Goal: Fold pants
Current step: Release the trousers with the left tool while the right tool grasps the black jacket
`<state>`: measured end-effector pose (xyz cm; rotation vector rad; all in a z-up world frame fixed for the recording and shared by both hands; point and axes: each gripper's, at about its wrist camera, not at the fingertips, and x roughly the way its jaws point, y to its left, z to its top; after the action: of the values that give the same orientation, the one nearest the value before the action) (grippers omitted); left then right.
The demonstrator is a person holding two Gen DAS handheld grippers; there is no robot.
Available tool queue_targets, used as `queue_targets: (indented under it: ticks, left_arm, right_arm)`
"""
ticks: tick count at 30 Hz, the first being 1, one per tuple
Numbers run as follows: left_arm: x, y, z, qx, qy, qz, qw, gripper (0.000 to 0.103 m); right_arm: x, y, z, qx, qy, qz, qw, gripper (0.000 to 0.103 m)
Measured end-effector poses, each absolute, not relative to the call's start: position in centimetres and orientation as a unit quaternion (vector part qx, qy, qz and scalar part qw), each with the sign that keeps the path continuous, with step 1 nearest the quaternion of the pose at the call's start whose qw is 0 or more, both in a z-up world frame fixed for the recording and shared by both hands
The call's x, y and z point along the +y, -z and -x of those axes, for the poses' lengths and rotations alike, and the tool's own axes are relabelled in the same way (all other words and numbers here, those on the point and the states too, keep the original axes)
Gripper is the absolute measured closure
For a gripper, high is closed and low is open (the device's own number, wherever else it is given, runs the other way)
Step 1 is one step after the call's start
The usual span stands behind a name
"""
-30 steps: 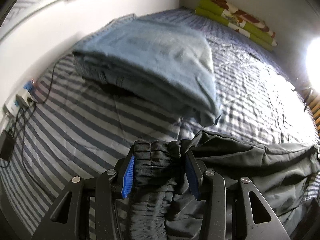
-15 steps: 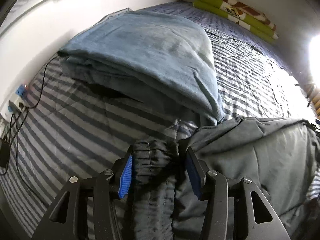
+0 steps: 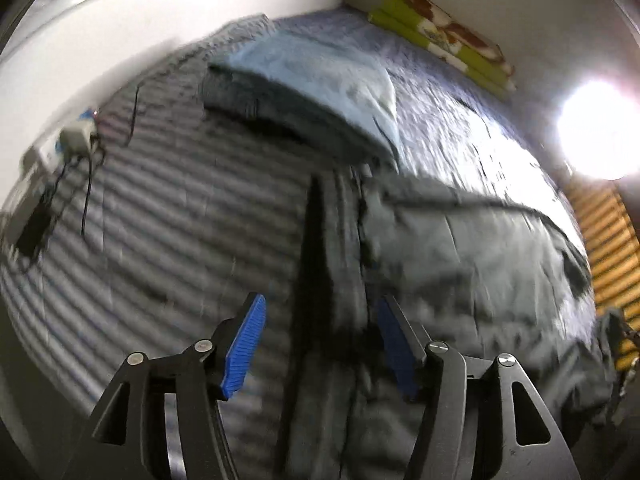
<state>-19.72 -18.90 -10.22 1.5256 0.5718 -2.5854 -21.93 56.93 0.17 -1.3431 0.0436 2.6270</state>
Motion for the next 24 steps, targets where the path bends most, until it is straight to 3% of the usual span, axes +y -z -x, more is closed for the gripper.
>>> queue_targets:
  ticks: [3,6,17,18,24]
  left_arm:
    - [-17.7,11.3,16.1,0.187,0.835,-0.517,0.013,0.037]
    - [-16.4,13.2,13.2,0.182,0.824,-0.536,-0.009,0.027]
    - [-16.6,18.7,11.4,0.227,0.802,-0.553,0.008,0.028]
    - [-16.4,18.6,11.5,0.221,0.804,-0.552,0.004,0.044]
    - [-16.3,17.4,11.1,0.199,0.813,-0.547,0.009,0.077]
  right_arm:
    - [58.6,0.8,15.9,0.075,-0.882,0.452,0.108,0.053]
    - [58.8,2.0,11.9,0.102,-0.873,0.461,0.120,0.053]
    - [61.8,3.3,6.1,0.211,-0.842,0.466,0.170,0.047]
    - [62.4,3.1,5.7,0.226,-0.841,0.461,0.172,0.046]
    - [64.8,4.1,5.3,0.320,-0.811,0.460,0.171,0.043]
